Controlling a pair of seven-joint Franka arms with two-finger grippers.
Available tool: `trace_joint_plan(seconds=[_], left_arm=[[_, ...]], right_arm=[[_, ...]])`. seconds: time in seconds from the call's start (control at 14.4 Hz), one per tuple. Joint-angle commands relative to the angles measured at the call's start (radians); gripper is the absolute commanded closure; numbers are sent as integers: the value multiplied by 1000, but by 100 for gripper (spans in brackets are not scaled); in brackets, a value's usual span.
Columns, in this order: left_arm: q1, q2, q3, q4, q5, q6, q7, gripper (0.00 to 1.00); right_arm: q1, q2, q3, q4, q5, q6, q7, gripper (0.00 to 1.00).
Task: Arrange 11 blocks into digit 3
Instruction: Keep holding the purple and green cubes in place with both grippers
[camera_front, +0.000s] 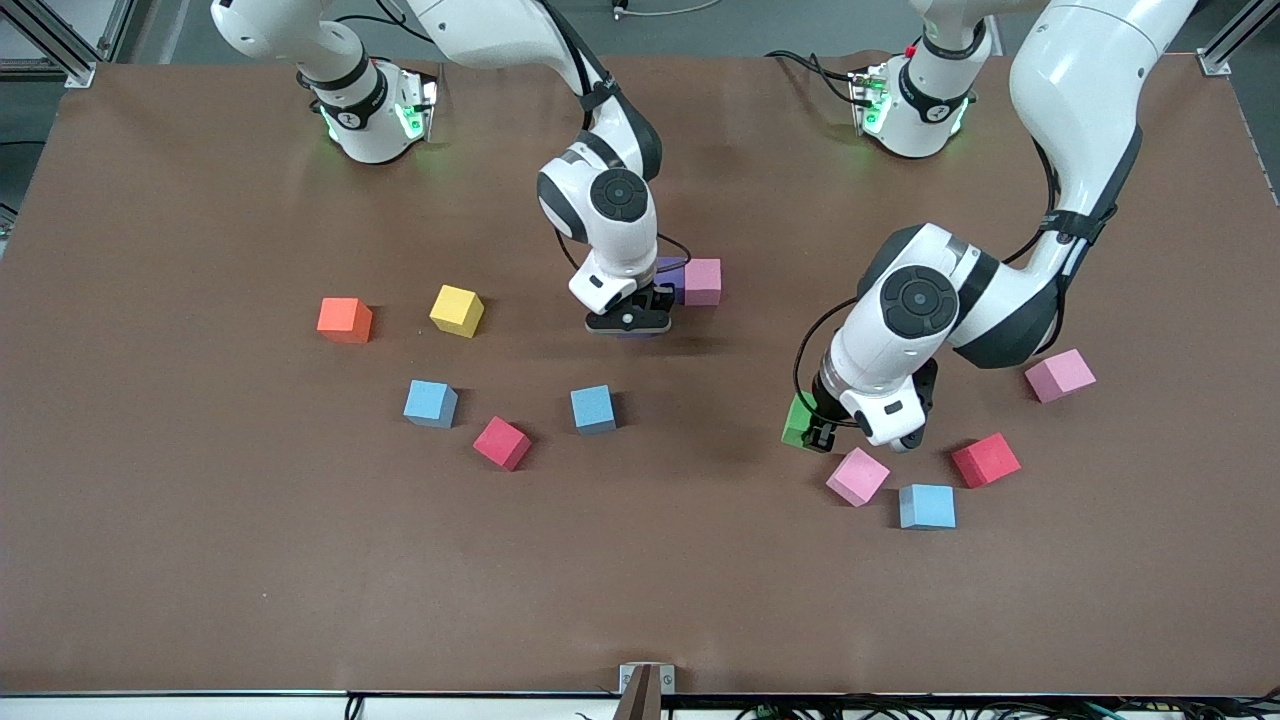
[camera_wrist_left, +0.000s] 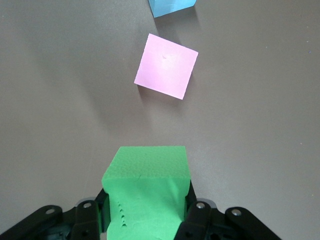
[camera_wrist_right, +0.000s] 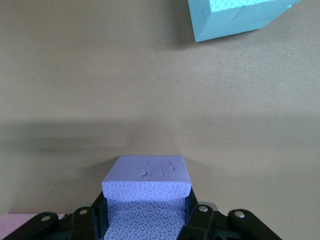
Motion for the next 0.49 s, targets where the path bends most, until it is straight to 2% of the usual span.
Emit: trace_joint_plan(seconds=[0.0, 0.42], left_arm=[[-3, 9, -2, 26, 9, -37, 26, 81], [0, -2, -4, 29, 7, -45, 48, 81]], right_arm=[[18, -26, -9, -36, 9, 17, 11, 99], [18, -26, -9, -37, 9, 11, 10, 98]])
